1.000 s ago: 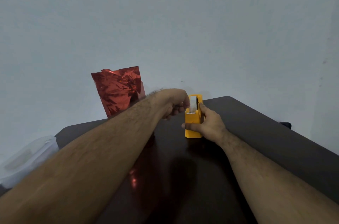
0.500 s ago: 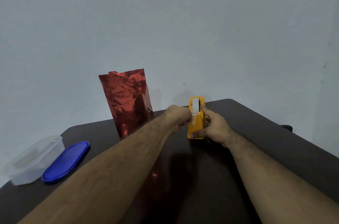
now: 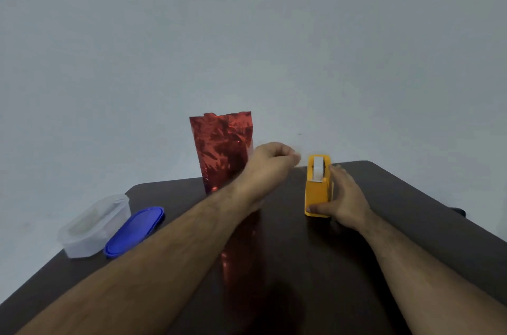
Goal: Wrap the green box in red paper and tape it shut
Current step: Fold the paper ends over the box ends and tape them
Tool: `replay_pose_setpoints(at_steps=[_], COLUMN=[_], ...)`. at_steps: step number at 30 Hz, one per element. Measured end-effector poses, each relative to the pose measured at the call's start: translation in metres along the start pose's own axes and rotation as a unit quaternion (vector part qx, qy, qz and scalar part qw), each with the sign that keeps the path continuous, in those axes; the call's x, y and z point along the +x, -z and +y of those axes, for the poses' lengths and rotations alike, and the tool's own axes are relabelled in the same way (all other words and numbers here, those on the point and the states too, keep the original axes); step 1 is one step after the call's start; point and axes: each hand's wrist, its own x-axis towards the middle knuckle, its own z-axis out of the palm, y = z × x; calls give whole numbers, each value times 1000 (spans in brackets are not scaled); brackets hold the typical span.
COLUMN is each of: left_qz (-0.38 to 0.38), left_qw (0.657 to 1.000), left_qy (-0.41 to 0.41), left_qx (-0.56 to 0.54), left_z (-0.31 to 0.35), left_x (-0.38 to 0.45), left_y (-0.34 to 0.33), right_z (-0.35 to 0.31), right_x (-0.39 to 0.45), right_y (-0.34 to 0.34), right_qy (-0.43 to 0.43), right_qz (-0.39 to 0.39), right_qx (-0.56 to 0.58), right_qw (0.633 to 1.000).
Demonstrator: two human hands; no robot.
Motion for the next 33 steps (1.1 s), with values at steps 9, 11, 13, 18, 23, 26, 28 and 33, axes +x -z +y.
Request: replay_pose_setpoints(at_steps=[9, 11, 13, 18, 23, 26, 28, 33], left_qz=[246, 286, 286, 190, 142, 152, 155, 144], left_qw=[952, 944, 945, 974, 981, 977, 975, 978], left_qy=[-150, -133, -116, -80, -74, -76, -74, -76], left_qx=[-107, -101, -109, -97, -110, -127, -139, -131], left_z=[-12, -24, -32, -42, -41, -43, -46, -41], left_x=[-26, -21, -14, 4, 17, 23, 28, 34], left_y=[150, 169, 179, 183, 175, 173, 174, 173], right_z=[-141, -178, -208, -241, -235, -235, -234, -223], right_x=[-11, -7, -2, 17, 19, 16, 18, 20], right_y=[-36, -47, -55, -59, -54, -46, -42, -36], right_qy=[278, 279, 236, 111, 94, 15, -7, 133], right_qz=[225, 189, 171, 140, 99, 73, 40, 4], right_qx=[1, -4, -24, 71, 140, 272, 342, 236], right_qw=[934, 941, 956, 981, 981, 959, 939, 963])
